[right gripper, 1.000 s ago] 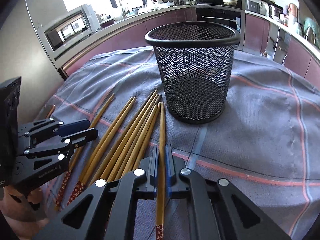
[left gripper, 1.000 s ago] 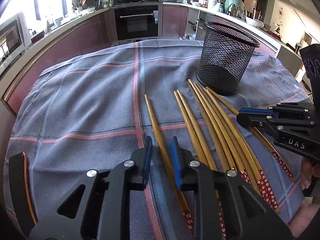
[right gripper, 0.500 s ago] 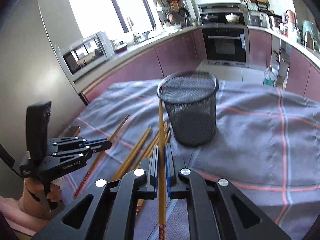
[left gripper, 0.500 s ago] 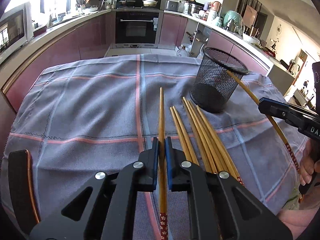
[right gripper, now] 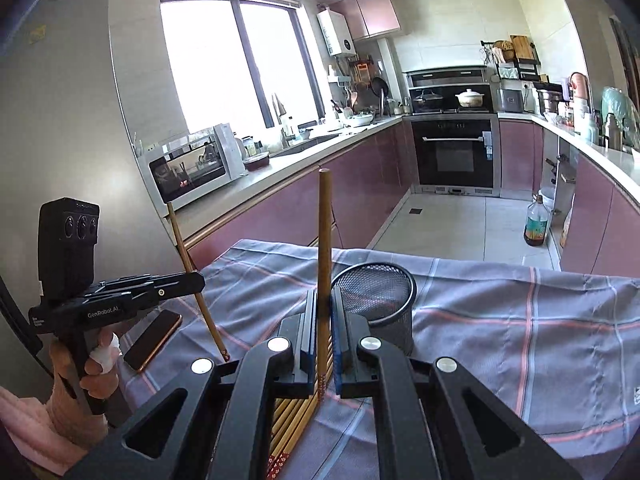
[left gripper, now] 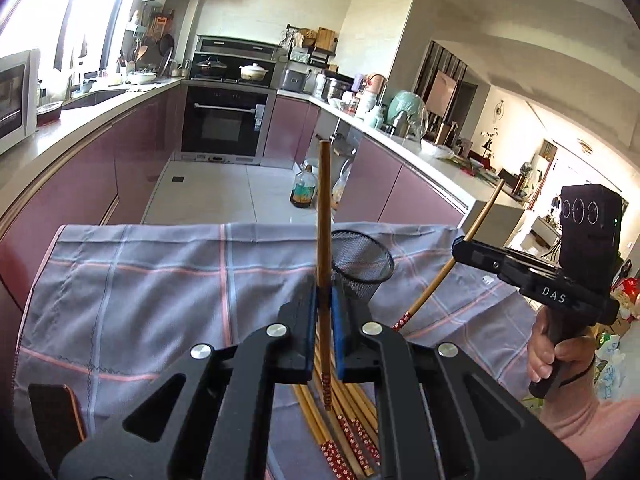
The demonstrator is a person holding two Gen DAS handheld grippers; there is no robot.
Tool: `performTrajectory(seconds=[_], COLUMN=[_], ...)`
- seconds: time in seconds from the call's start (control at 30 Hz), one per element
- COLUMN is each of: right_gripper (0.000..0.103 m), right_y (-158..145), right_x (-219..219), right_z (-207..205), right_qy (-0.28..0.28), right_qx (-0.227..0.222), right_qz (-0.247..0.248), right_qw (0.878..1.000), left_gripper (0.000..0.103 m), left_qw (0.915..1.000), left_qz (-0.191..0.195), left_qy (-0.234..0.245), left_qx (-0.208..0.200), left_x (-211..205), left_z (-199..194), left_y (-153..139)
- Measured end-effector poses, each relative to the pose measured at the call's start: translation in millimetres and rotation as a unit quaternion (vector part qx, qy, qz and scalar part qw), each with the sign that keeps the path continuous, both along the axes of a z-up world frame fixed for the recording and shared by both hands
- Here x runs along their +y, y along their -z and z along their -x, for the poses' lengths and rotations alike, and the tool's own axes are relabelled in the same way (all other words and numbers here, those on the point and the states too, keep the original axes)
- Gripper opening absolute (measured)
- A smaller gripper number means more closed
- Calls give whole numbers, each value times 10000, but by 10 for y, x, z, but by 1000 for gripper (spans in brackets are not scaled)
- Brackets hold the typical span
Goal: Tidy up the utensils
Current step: 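Lift the left gripper's chopstick upright over the mesh cup while the right gripper carries its own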
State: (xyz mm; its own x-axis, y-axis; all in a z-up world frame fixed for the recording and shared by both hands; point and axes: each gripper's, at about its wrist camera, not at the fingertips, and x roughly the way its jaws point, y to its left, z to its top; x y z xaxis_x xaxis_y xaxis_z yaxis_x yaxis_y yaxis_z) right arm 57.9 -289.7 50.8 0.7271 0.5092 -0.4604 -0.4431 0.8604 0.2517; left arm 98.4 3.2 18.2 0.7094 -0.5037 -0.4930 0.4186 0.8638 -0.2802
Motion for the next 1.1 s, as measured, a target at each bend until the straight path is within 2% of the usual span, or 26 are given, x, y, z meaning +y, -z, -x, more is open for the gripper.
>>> performTrajectory(seconds=[0.17, 0.47, 0.6, 0.73, 0.9, 1.1], right_gripper=[5, 5, 5, 5, 5, 5], right_y=[-244, -550, -531, -345, -90, 101], right_x=[-52, -148, -154, -103, -1, 89], right_z=[-68, -282, -504, -744, -909, -1110], right_qy=[50, 206, 248, 165, 30, -58], right_qx=[-334, -676, -560, -187, 290, 779], right_qz=[13, -29, 96, 251, 511, 673], right_qw=[9994, 9975, 9981, 9994, 9983, 9947], left_gripper=[7, 7, 7, 7, 7, 7], left_qw=[9993, 9964, 9966, 9985, 9992, 9976], left_qz=[176, 329, 257, 8, -266, -444], left_qy=[28, 114, 187, 232, 281, 333], left_qx=[-331, -770, -762, -502, 52, 417], left_x=[-97, -401, -598, -806, -1000, -1062], left_z=[-64, -260, -454, -702, -1044, -1402], left_y=[-343, -917, -1005, -938, -639, -231])
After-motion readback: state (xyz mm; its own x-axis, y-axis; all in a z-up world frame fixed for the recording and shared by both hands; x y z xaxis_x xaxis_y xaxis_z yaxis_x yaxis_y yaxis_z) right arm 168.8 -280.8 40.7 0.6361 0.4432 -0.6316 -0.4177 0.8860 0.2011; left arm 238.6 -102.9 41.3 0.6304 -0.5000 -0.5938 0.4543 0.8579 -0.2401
